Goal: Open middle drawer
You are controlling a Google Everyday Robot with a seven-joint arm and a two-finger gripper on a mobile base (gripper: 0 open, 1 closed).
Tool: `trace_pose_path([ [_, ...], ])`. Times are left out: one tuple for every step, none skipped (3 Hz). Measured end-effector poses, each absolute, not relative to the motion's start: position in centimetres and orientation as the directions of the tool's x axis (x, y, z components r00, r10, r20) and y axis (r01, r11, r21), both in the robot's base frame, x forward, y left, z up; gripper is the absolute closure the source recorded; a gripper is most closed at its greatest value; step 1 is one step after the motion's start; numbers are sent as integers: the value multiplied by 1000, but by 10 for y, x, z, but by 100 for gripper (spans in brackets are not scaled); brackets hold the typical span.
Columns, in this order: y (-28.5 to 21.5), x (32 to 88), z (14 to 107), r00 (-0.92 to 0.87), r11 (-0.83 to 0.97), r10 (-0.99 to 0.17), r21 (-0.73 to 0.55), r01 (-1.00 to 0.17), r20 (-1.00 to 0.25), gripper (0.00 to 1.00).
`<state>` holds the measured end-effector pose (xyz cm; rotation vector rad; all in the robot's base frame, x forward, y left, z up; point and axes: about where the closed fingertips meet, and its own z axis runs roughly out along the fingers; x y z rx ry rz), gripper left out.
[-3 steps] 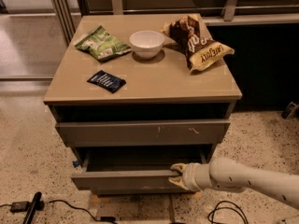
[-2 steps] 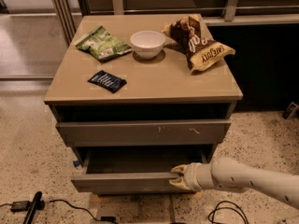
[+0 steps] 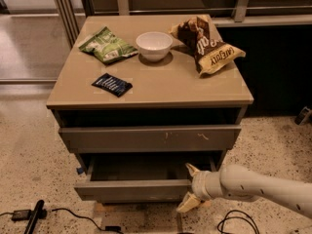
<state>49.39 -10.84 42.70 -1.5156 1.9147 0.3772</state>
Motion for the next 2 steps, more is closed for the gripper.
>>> trace_pose_path([
  [-108,494,427,-112,287,-753,-170,-943,-649,17],
  [-110,486,423,-119,288,-748,-159,-944,-653,40],
])
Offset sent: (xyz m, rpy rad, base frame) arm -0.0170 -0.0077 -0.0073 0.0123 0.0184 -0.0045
